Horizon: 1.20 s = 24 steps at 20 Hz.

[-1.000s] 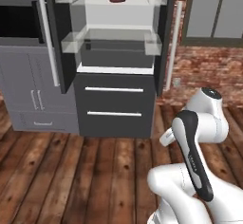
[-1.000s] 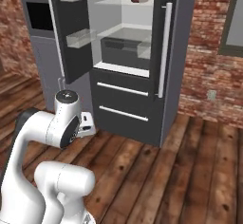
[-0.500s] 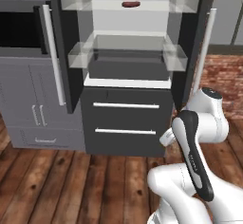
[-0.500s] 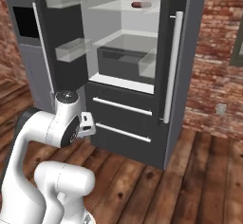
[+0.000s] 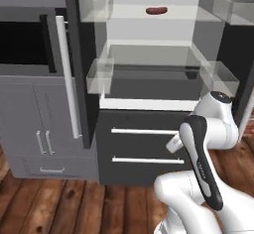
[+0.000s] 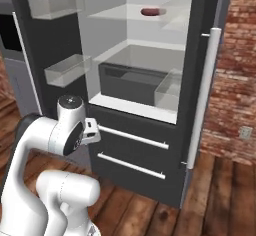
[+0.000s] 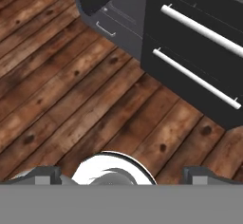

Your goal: Retrieve the sausage and cheese from the fridge and place them on the cutting board on the counter.

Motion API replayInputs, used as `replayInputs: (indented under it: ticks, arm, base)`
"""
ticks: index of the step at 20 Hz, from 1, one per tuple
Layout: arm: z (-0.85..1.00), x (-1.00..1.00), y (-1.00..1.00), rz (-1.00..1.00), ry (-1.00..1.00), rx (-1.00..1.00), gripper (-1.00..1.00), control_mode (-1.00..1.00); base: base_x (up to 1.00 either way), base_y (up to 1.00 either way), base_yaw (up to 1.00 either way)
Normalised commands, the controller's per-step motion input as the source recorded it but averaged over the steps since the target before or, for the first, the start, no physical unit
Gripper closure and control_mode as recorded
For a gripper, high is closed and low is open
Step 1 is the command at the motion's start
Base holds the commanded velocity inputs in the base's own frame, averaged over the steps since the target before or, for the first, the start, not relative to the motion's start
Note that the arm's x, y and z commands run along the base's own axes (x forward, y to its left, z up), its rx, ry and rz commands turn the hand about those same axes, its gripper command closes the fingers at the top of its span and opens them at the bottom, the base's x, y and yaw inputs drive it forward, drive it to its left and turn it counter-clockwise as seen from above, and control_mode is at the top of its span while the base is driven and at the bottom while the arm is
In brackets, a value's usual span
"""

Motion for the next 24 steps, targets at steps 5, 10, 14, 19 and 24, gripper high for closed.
replayInputs:
  ticks: [5,10,14,19,24]
  arm:
    - [0.0,0.0,0.0,0.0,0.0,0.0,-1.0,1.0]
    - [0.0,0.0,0.0,0.0,0.0,0.0,-1.0,1.0]
    - [0.0,0.0,0.0,0.0,0.0,0.0,-1.0,1.0]
    - [0.0,0.0,0.0,0.0,0.0,0.0,-1.0,1.0]
    - [0.0,0.0,0.0,0.0,0.0,0.0,-1.0,1.0]
  base:
    - [0.79,0.36,-0.39]
    - [0.67,0.4,-0.27]
    - [0.5,0.34,-0.15]
    - [0.54,0.24,-0.23]
    - [0.49,0.01,-0.26]
